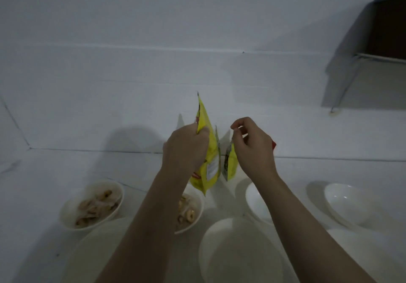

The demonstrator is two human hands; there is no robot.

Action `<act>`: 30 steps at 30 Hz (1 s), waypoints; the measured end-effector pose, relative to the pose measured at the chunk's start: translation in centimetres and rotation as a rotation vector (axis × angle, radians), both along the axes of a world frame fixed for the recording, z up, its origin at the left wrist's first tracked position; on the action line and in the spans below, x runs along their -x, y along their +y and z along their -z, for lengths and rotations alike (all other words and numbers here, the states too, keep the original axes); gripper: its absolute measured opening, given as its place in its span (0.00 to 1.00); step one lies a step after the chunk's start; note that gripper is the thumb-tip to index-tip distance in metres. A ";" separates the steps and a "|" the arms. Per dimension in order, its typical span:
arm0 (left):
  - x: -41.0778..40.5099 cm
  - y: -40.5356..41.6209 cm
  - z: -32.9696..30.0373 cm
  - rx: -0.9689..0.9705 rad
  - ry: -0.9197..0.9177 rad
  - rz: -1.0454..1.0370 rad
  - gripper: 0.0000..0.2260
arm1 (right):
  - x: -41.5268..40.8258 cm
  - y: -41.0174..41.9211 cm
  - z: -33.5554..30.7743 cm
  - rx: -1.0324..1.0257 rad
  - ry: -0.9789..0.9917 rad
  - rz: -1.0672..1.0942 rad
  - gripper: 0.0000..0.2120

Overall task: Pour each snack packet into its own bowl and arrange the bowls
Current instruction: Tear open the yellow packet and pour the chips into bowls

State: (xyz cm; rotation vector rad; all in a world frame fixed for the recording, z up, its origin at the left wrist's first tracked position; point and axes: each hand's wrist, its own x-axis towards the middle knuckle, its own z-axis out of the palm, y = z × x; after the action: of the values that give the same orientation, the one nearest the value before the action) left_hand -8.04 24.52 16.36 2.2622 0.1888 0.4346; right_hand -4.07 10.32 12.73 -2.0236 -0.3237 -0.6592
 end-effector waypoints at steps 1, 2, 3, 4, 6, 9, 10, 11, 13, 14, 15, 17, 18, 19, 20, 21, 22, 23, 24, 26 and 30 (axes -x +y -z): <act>1.4 -1.2 -0.5 0.028 -0.022 0.029 0.18 | 1.1 -1.0 -0.2 -0.013 -0.014 0.010 0.07; 2.6 -2.3 -0.9 0.065 -0.041 0.057 0.18 | 2.0 -2.0 -0.2 -0.026 -0.025 0.020 0.07; 3.8 -3.4 -1.2 0.103 -0.057 0.085 0.18 | 3.0 -3.1 -0.2 -0.042 -0.024 0.023 0.07; 4.7 -4.5 -1.3 0.134 -0.070 0.111 0.17 | 3.9 -4.3 -0.1 -0.060 -0.013 0.021 0.07; 6.5 -7.0 -1.3 0.193 -0.088 0.174 0.16 | 5.8 -7.1 0.0 -0.070 -0.007 0.037 0.07; 8.9 -11.5 -0.9 0.230 -0.096 0.286 0.19 | 8.7 -11.7 -0.1 -0.102 -0.014 0.072 0.06; 9.5 -13.2 -0.8 0.223 -0.089 0.307 0.18 | 9.7 -13.3 -0.1 -0.118 -0.014 0.069 0.07; 10.1 -14.9 -0.8 0.216 -0.077 0.324 0.18 | 10.6 -14.9 -0.2 -0.122 -0.016 0.064 0.07; 11.1 -18.6 -0.5 0.228 -0.051 0.377 0.18 | 12.2 -18.5 -0.3 -0.116 -0.019 0.069 0.08; 11.5 -20.5 -0.3 0.242 -0.038 0.402 0.18 | 13.0 -20.3 -0.2 -0.118 -0.013 0.080 0.08; 12.1 -22.6 -0.1 0.254 -0.025 0.427 0.17 | 13.8 -22.2 0.0 -0.124 -0.006 0.095 0.08; 12.9 -26.6 0.5 0.265 -0.002 0.471 0.16 | 15.2 -26.1 0.4 -0.142 0.007 0.133 0.08; 13.2 -28.5 0.8 0.268 0.001 0.489 0.16 | 15.8 -28.1 0.6 -0.144 0.017 0.157 0.08; 13.7 -30.7 1.2 0.273 0.007 0.507 0.16 | 16.6 -30.3 0.9 -0.142 0.030 0.182 0.08; 13.9 -32.5 1.6 0.285 0.017 0.523 0.16 | 17.2 -32.0 1.3 -0.142 0.041 0.197 0.08; 13.9 -33.9 2.1 0.294 0.027 0.537 0.17 | 17.8 -33.4 1.6 -0.144 0.052 0.208 0.08; 14.1 -35.7 2.5 0.295 0.048 0.553 0.18 | 18.5 -35.2 2.0 -0.148 0.065 0.226 0.08; 14.4 -37.5 3.0 0.283 0.075 0.566 0.18 | 19.3 -36.9 2.4 -0.151 0.081 0.246 0.08; 14.6 -39.1 3.5 0.255 0.101 0.574 0.18 | 20.0 -38.5 2.9 -0.155 0.102 0.267 0.09; 14.7 -42.0 4.6 0.187 0.155 0.582 0.17 | 21.3 -41.3 4.2 -0.171 0.166 0.308 0.09; 14.8 -46.9 6.9 0.041 0.266 0.607 0.18 | 23.3 -45.0 6.9 -0.194 0.311 0.354 0.10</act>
State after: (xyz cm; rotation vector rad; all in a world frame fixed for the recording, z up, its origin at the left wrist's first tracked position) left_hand -22.83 -22.34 9.48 2.1928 -0.3471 -0.1891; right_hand -27.37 -34.69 5.81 -1.9722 0.2783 -0.5512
